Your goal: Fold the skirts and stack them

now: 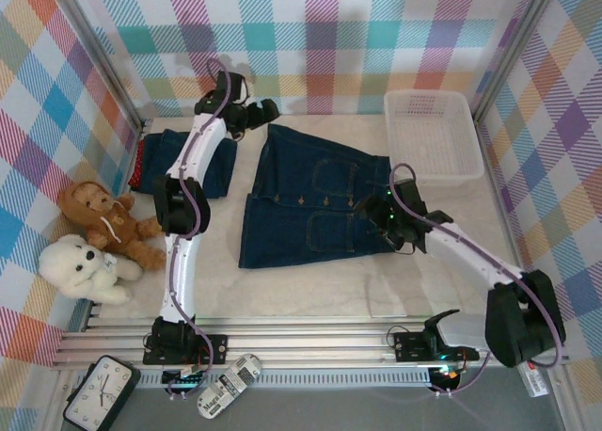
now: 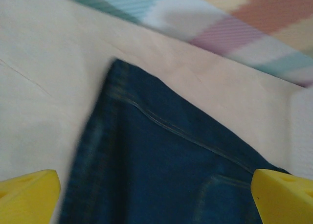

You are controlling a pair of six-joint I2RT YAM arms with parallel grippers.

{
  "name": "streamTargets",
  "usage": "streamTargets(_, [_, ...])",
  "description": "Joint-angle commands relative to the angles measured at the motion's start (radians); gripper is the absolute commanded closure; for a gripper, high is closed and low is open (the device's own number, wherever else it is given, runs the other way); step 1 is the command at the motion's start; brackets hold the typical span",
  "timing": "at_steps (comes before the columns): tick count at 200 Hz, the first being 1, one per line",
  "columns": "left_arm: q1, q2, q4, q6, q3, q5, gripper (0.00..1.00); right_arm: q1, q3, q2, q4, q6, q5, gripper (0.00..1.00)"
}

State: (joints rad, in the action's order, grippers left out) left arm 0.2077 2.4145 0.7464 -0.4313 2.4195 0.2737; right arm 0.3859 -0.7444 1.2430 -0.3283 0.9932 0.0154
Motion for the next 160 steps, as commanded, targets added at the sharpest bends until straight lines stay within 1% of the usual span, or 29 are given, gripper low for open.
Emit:
streamTargets(1, [0.04, 0.02, -0.004, -0.124, -0.048, 0.106, 0.0, -0.005, 0.053, -0.001, -0.002, -0.028, 0.009, 0.01])
streamTargets(20, [0.069, 0.069, 0.005, -0.154, -0.025, 0.141, 0.0, -0.005, 0.047, 0.052, 0.1, -0.075, -0.093, 0.01])
streamTargets(32, [0.079, 0.103, 0.002, -0.173, -0.015, 0.178, 0.0, -0.005, 0.015, 0.106, 0.115, -0.102, -0.136, 0.01])
streamTargets(41, [0.085, 0.127, 0.015, -0.18, -0.009, 0.168, 0.0, -0.004, -0.005, 0.149, 0.113, -0.111, -0.15, 0.01])
streamTargets(67, [0.084, 0.169, 0.11, -0.182, -0.012, -0.004, 0.0, -0.004, -0.019, 0.239, 0.102, -0.078, -0.144, 0.01])
streamTargets(90, [0.073, 0.185, 0.137, -0.168, -0.039, -0.053, 0.0, -0.005, -0.002, 0.293, 0.069, -0.027, -0.111, 0.01])
streamTargets(118, [0.044, 0.178, 0.195, -0.12, -0.031, -0.161, 0.0, -0.005, 0.02, 0.372, 0.027, 0.023, -0.106, 0.01])
streamTargets(143, [0.012, 0.143, 0.261, -0.043, 0.005, -0.28, 0.0, -0.005, 0.089, 0.357, 0.092, 0.108, -0.106, 0.01])
streamTargets(160, [0.0, 0.109, 0.302, 0.017, 0.041, -0.324, 0.0, -0.005, 0.095, 0.306, 0.146, 0.094, -0.127, 0.01])
